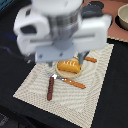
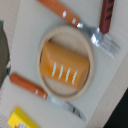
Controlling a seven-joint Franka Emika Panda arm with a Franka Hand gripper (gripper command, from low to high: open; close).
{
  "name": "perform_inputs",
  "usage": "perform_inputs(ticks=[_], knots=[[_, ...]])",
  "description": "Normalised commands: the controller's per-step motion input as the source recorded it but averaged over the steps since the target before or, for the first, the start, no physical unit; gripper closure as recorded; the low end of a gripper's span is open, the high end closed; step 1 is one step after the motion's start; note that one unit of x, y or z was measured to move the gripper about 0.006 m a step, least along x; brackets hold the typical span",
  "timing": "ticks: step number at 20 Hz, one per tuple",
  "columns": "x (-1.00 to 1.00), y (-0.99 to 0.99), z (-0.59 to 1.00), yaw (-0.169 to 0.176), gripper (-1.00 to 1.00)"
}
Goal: Interact with the objects in diverse but meaningful ways.
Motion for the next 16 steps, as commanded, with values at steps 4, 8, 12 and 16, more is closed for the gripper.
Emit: perform_inputs(ticks=[4, 8, 12, 16], knots=[[0.32, 0.94, 1.0, 0.029, -1.0], [0.25, 0.92, 0.91, 0.034, -1.0], [0.12, 0.87, 0.6, 0.047, -1.0], [0.05, 0.86, 0.31, 0.045, -1.0]])
